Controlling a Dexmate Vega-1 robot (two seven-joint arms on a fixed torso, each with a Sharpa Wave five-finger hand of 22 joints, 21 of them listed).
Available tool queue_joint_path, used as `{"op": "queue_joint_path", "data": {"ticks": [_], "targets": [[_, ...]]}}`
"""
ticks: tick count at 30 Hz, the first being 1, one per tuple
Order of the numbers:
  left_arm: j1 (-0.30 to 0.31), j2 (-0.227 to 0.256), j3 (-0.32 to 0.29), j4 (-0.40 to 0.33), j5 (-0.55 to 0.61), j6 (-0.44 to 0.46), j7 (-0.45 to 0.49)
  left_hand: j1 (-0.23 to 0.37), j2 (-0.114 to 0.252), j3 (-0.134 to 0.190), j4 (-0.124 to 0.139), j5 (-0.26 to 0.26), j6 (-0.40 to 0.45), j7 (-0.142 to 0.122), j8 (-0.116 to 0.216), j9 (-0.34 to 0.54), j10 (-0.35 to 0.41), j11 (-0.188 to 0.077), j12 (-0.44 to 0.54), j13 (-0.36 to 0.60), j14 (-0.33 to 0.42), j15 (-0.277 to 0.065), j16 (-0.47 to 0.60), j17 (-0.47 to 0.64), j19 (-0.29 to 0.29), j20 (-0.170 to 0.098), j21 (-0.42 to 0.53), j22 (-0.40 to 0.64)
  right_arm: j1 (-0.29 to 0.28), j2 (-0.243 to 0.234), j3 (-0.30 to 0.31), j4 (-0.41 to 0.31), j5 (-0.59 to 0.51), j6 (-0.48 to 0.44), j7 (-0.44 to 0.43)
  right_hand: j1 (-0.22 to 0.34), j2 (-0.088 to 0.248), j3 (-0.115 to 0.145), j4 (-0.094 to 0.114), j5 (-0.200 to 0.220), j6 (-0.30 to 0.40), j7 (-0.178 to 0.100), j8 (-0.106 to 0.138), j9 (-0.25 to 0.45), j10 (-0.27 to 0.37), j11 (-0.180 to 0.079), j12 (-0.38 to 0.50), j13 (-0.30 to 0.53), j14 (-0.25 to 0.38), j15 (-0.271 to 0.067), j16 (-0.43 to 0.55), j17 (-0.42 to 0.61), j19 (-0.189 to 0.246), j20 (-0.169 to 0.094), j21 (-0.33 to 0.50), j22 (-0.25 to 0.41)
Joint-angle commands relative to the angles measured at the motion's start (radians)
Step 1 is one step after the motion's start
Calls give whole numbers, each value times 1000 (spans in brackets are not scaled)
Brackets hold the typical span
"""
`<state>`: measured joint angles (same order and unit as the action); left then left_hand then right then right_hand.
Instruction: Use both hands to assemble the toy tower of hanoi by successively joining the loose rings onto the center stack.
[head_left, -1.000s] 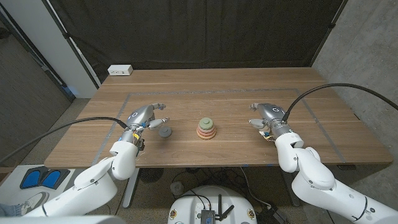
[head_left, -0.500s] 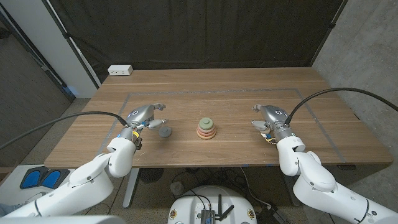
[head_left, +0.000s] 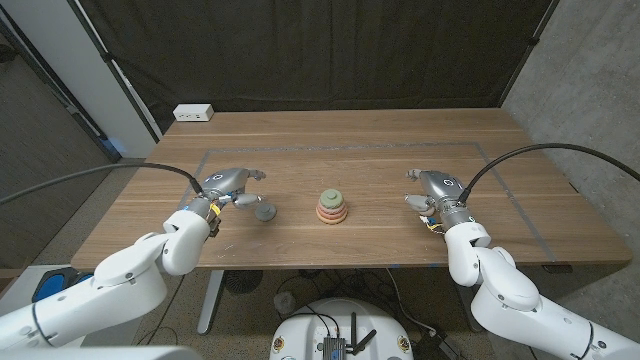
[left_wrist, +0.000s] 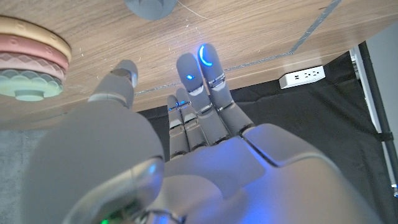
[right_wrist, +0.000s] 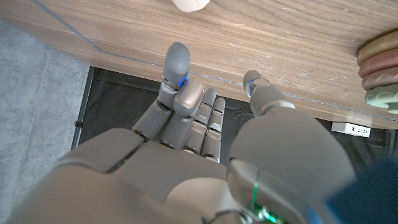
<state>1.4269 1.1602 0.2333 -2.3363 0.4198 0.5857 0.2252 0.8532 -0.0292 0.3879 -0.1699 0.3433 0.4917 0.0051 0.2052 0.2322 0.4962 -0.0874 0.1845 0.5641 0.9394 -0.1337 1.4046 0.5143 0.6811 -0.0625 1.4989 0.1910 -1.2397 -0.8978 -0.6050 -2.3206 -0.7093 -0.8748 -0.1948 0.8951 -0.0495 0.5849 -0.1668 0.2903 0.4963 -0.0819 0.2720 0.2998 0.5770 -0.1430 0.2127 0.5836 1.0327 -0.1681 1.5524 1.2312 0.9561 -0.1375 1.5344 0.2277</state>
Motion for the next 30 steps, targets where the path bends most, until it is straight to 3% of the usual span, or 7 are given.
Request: {"op": "queue_joint_path", "data": {"ticks": [1,16,22,30], "targets": [[-49,120,14,-31,-2,26,-145,12,-18,0,-7,-2,-21,-7,-1,2,-25,-6,-6,-5,-10,-86,1,-1,-11,-144,5,2,0,-9,-13,-17,21,-20,-19,-8,5,3,3,-5,-3,2,1,4,2,2,1,3,-9,-45,-5,2,-6,-80,0,1],[-170,182,72,-19,-61,2,-294,30,-37,-12,-1,-5,-68,23,-12,-10,-61,16,-3,-26,34,-85,34,12,23,-144,27,7,2,-21,-28,-28,35,-34,-31,-8,9,5,3,-4,-3,3,0,6,1,1,0,3,-12,-46,-6,2,-8,-80,1,0],[-217,183,111,2,-41,-29,-310,30,-44,-17,0,-7,-80,23,-14,-11,-71,17,-3,-30,33,-85,33,10,19,-144,27,7,2,-24,-30,-31,41,-36,-38,-8,10,5,3,-4,-2,4,0,7,2,5,0,3,-14,-46,-6,2,-9,-80,2,1],[-307,156,183,42,0,-52,-401,21,-50,-26,7,-11,-103,24,-16,-13,-94,23,-6,-37,27,-85,29,3,10,-143,24,7,5,-27,-33,-33,50,-41,-43,-8,13,5,4,-3,0,4,0,8,3,3,0,4,-14,-45,-6,2,-9,-79,3,1]]}}
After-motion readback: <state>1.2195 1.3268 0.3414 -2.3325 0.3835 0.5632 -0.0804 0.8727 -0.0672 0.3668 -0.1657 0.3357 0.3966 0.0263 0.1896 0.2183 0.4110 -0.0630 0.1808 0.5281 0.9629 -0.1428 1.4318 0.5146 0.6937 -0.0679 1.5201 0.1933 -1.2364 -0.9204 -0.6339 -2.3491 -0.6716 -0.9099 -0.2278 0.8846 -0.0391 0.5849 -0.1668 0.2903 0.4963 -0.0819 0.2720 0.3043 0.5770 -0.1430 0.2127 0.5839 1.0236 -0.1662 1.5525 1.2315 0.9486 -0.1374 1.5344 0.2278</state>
